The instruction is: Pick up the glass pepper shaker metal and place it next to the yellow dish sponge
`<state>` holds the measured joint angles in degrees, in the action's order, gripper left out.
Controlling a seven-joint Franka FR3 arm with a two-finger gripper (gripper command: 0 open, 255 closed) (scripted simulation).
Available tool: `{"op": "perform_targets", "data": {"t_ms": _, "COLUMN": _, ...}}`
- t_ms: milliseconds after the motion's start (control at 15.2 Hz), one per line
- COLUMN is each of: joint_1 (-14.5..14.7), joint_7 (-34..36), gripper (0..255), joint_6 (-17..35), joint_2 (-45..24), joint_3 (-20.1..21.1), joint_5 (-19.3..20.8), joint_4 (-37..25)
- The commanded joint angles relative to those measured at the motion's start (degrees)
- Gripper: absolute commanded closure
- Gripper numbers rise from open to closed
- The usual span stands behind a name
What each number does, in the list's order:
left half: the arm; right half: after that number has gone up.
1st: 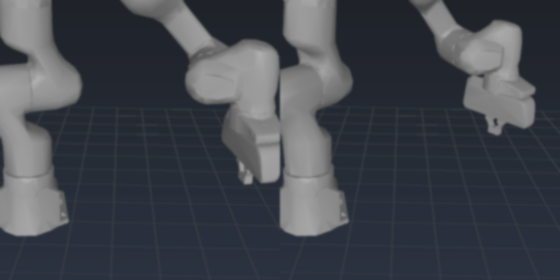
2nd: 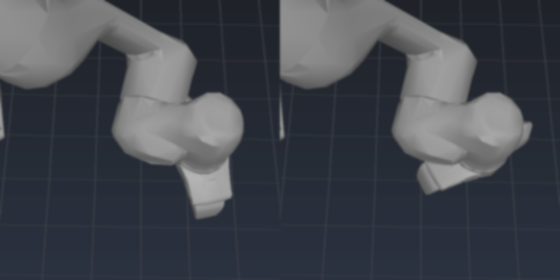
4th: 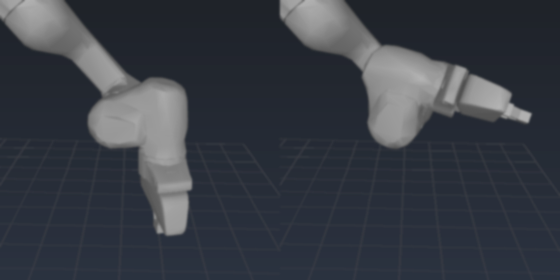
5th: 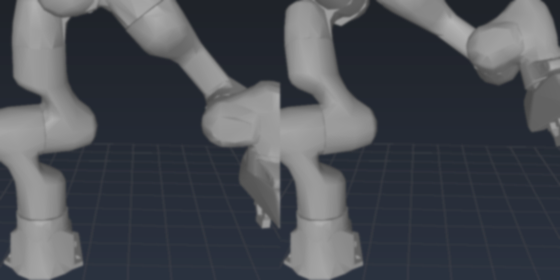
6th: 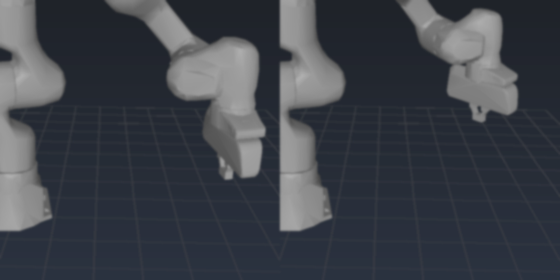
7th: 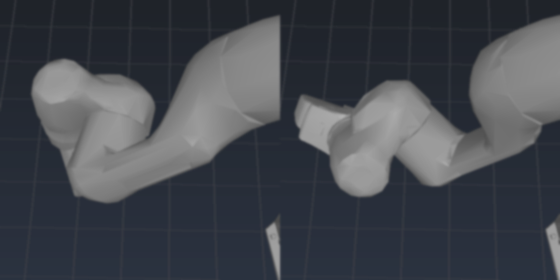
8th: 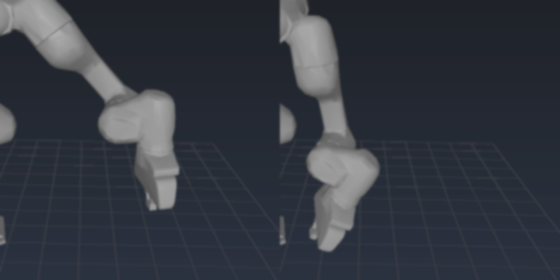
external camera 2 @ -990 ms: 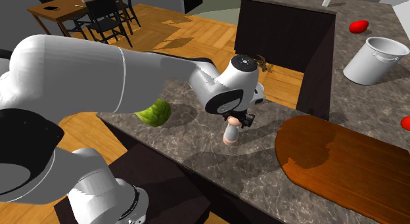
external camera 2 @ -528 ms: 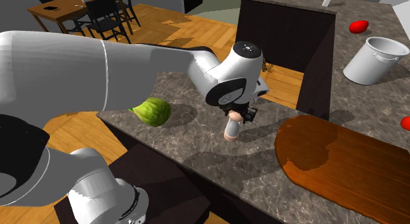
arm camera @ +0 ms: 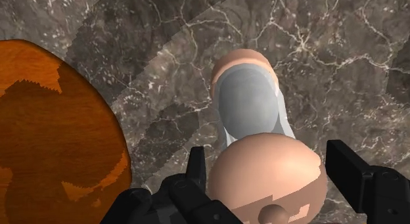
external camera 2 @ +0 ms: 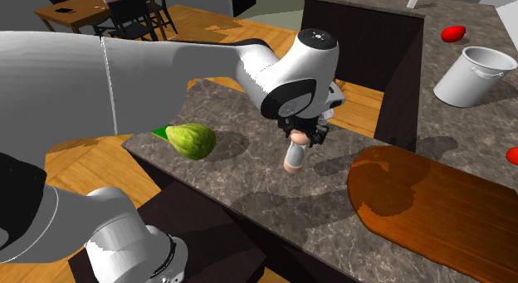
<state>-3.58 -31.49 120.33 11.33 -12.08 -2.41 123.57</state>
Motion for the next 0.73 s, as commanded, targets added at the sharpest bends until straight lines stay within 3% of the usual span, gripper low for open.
{"op": "perform_targets", "data": {"t_ms": 0, "joint_1": -0.05, "joint_7": 0.03, "gripper": 255, "joint_6": -1.47, "joint_2": 0.29, "joint_3": -0.02, "joint_5": 0.10, "joint_4": -1.16}}
{"op": "perform_targets", "data": {"t_ms": 660, "joint_1": -0.01, "joint_7": 0.68, "gripper": 255, "joint_6": -9.15, "joint_2": 1.13, "joint_3": 0.18, "joint_5": 0.42, "joint_4": -8.04}}
